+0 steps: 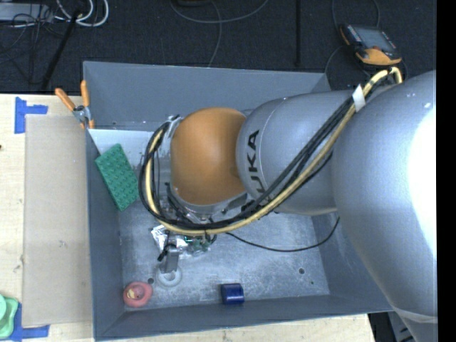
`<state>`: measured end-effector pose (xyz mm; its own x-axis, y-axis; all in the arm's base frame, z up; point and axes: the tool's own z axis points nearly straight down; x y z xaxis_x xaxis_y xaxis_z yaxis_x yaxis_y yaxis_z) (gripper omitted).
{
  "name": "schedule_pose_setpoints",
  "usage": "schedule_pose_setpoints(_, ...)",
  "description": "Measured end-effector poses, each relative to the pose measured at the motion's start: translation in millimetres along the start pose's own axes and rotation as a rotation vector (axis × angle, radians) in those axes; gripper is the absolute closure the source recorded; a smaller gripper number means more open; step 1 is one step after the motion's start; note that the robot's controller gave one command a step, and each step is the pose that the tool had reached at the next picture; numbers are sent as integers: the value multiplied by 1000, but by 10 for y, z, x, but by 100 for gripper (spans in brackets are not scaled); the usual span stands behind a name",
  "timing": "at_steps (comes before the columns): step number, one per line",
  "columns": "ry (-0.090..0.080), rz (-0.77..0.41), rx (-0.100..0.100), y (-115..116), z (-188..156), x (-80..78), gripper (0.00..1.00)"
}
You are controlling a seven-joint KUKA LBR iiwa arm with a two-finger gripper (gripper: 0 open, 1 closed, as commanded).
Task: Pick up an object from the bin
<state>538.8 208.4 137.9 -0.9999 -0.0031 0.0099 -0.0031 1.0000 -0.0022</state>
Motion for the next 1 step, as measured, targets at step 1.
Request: schedule_pose_setpoints(1, -3, -404, 2, -586, 694, 6, 0)
